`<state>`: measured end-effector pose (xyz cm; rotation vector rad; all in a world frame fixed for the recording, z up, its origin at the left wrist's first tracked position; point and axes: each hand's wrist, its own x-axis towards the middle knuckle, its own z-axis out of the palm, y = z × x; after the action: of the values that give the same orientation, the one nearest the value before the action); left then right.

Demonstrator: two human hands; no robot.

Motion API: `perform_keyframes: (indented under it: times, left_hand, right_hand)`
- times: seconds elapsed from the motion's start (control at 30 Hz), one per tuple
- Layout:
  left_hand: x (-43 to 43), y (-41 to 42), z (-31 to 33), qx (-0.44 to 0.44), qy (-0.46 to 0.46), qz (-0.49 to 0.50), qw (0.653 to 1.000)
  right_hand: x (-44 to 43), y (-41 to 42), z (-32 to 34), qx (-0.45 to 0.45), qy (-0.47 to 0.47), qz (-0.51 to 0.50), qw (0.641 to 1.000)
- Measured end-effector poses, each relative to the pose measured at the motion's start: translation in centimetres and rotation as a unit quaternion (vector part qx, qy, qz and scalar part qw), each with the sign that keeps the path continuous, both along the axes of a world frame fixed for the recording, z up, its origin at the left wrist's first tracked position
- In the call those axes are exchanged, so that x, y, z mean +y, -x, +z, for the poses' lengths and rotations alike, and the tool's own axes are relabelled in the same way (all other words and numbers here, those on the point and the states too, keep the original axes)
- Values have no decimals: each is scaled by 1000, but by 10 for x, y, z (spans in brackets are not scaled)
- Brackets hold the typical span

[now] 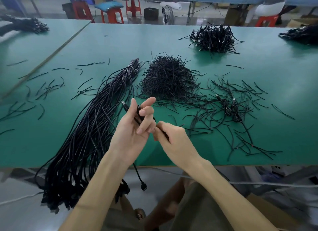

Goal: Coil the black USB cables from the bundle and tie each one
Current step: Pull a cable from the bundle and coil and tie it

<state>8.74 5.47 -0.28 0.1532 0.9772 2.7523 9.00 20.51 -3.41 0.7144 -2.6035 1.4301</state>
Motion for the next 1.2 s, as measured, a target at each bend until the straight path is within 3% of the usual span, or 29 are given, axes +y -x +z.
perform_keyframes:
  times: [0.33, 0.63, 0.8, 1.0, 1.2]
  left_hand:
    - [3, 0, -8, -26, 40, 37, 998]
    - [15, -2, -12, -28, 100, 51, 993]
    - [18, -5, -13, -9, 91, 14, 996]
    - [1, -7, 2, 81, 230, -83, 966]
    - [-10, -8, 8, 85, 263, -112, 954]
  right_hand:
    - [-3, -4, 7, -47, 41, 30, 998]
    - [-16, -5, 13, -160, 209, 18, 965]
    - [-17, -1, 7, -158, 236, -8, 959]
    - [-17, -11, 1, -117, 290, -41, 949]
    - [-19, -14, -1, -92, 298, -72, 947]
